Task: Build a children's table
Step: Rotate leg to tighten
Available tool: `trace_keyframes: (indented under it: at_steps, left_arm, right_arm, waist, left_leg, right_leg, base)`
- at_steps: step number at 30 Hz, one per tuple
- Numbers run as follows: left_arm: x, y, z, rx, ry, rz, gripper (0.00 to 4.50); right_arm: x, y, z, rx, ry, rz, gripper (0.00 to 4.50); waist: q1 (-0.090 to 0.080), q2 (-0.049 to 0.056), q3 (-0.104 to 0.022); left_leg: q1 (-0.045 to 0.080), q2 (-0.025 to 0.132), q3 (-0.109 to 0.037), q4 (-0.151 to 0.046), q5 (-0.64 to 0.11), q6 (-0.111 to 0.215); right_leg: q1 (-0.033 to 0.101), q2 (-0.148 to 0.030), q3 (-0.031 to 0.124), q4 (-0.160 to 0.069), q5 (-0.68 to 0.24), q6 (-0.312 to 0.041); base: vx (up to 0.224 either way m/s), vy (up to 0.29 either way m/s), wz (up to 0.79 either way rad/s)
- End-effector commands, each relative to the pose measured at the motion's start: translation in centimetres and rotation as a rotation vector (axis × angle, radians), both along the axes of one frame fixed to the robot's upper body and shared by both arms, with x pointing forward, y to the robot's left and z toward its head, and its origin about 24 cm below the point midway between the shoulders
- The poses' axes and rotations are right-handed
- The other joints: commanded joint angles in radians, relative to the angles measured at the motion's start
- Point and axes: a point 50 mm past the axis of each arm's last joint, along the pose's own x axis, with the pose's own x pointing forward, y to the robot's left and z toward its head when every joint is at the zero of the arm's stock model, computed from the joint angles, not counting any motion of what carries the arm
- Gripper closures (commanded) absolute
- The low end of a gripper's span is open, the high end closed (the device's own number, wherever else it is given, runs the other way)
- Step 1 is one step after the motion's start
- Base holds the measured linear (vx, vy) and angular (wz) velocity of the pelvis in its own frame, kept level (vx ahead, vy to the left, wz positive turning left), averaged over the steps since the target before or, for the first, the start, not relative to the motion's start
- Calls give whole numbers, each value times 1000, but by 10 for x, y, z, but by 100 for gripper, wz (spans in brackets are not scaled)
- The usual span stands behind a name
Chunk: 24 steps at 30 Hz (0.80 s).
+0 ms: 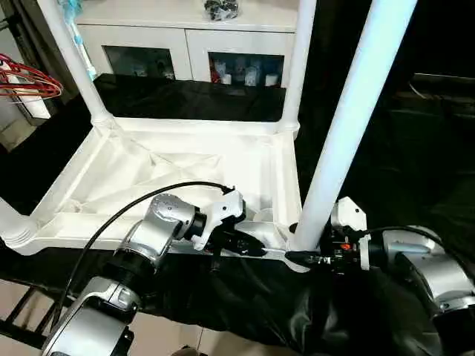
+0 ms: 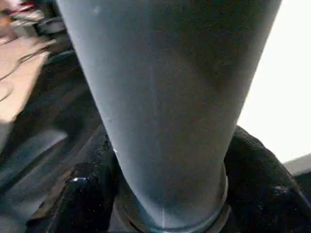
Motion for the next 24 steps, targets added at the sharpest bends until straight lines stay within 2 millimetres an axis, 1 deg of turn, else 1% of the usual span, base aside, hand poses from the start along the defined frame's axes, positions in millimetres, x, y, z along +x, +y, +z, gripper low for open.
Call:
trace_keyframes:
  at_steps: [1,2,3,4,5,6,7,8,9,10,11,12,13,14,15,16,17,18,19,20,23,24]
  left_arm:
    - [12,-16,13,-67,-67,97,450]
    - [17,-18,13,-64,-81,160,450]
    - [22,-23,13,-61,-91,230,450]
    - [23,-24,13,-61,-95,244,450]
    - [24,-25,13,-61,-96,252,450]
    - [26,-28,14,-62,-100,277,450]
    - [28,-32,14,-65,-102,310,450]
    - [31,-37,15,-66,-111,350,450]
    - [31,-37,15,-66,-111,350,450]
    - [34,-45,16,-62,-131,392,450]
    - [35,-47,16,-60,-137,397,450]
    - [36,-53,18,-66,-146,414,450]
    - [37,-59,19,-76,-151,426,450]
    - [37,-59,19,-76,-151,426,450]
    - [37,-62,20,-79,-158,425,450]
    - [36,-64,20,-81,-163,415,450]
    - [34,-66,20,-84,-168,401,450]
    - [32,-67,20,-92,-171,376,450]
    - [32,-67,19,-95,-170,369,450]
    - [31,-66,19,-99,-169,352,450]
    - [29,-62,18,-105,-168,314,450]
    - [28,-61,18,-107,-165,303,450]
  right_arm:
    - [3,13,-17,-5,23,-84,187]
    - [11,14,-20,-8,10,-180,187]
    - [22,15,-26,-19,7,-320,187]
    - [24,15,-28,-24,8,-357,187]
    - [26,16,-29,-27,9,-381,188]
    - [30,17,-31,-37,4,-430,188]
    - [35,19,-33,-40,5,-499,188]
    - [40,23,-34,-43,4,-554,188]
    - [40,23,-34,-43,4,-554,188]
    - [48,29,-35,-47,2,-639,188]
    - [50,31,-35,-48,0,-660,188]
    - [54,38,-33,-40,-9,-688,188]
    - [57,46,-32,-25,-19,-688,188]
    - [57,46,-32,-25,-19,-688,188]
    - [58,50,-31,-15,-23,-677,188]
    - [58,53,-30,-6,-37,-672,153]
    - [59,55,-28,13,-39,-670,132]
    - [60,55,-25,33,-50,-667,118]
    - [60,54,-24,34,-54,-664,116]
    - [60,52,-23,33,-64,-655,109]
    - [59,42,-19,38,-71,-619,75]
    - [58,39,-19,42,-72,-602,75]
  waist:
    - [-7,-16,-55]
    - [-15,-20,-53]
    - [-25,-19,-52]
    - [-32,-20,-51]
    - [-36,-16,-52]
    - [-41,-20,-51]
    - [-42,-15,-51]
    - [-48,-15,-52]
    - [-50,-18,-54]
    - [-49,-22,-55]
    - [-51,-20,-53]
    - [-53,-19,-57]
    - [-52,-19,-57]
    - [-53,-19,-57]
    - [-50,-20,-60]
    - [-50,-20,-59]
    - [-49,-20,-60]
    - [-47,-16,-61]
    - [-47,-17,-61]
    - [-47,-14,-62]
    - [-46,-15,-62]
    - [-45,-15,-62]
  left_leg:
    - [10,22,-11,-75,-250,45]
    - [7,17,-13,-77,-267,30]
    - [7,14,-16,-79,-278,11]
    - [9,13,-16,-80,-290,6]
    - [9,13,-19,-79,-296,3]
    - [11,12,-17,-78,-307,10]
    - [12,12,-16,-78,-310,10]
    - [9,9,-17,-77,-309,11]
    - [9,10,-18,-77,-297,14]
    - [8,11,-17,-77,-289,18]
    - [6,10,-16,-77,-289,20]
    - [6,10,-17,-76,-272,17]
    - [5,10,-17,-76,-266,18]
    - [4,10,-16,-75,-259,23]
    - [6,12,-14,-73,-247,32]
    - [4,12,-14,-73,-240,38]
    - [3,11,-13,-72,-235,43]
    - [3,11,-13,-71,-222,54]
    - [2,12,-13,-71,-219,56]
    - [2,12,-13,-70,-214,59]
    - [2,12,-12,-70,-220,66]
    - [4,13,-11,-69,-225,70]
  right_leg:
    - [36,-44,25,-80,-322,-226]
    - [37,-43,22,-83,-360,-213]
    - [37,-42,19,-84,-393,-199]
    - [36,-42,18,-89,-414,-193]
    - [36,-43,18,-89,-424,-189]
    - [34,-42,19,-96,-439,-180]
    - [31,-41,20,-96,-438,-181]
    - [32,-41,19,-96,-437,-181]
    - [35,-39,18,-96,-420,-181]
    - [36,-39,19,-95,-403,-183]
    - [34,-37,19,-93,-400,-185]
    - [36,-38,19,-89,-378,-191]
    - [36,-38,19,-89,-363,-195]
    - [38,-38,19,-88,-341,-202]
    - [38,-38,21,-85,-302,-213]
    - [40,-38,21,-83,-288,-217]
    - [41,-39,21,-82,-278,-220]
    - [41,-39,21,-80,-254,-228]
    - [43,-39,20,-78,-246,-230]
    - [44,-38,20,-76,-229,-236]
    - [46,-38,20,-76,-219,-245]
    - [46,-38,20,-77,-221,-246]
  base:
    - [0,0,0]
    - [0,0,0]
    - [0,0,0]
    - [0,0,0]
    - [0,0,0]
    - [0,0,0]
    - [0,0,0]
    - [0,0,0]
    - [0,0,0]
    - [0,0,0]
    - [0,0,0]
    - [0,0,0]
    - [0,0,0]
    - [0,0,0]
    - [0,0,0]
    - [0,0,0]
    - [0,0,0]
    - [0,0,0]
    - [0,0,0]
    - [0,0,0]
    - [0,0,0]
    - [0,0,0]
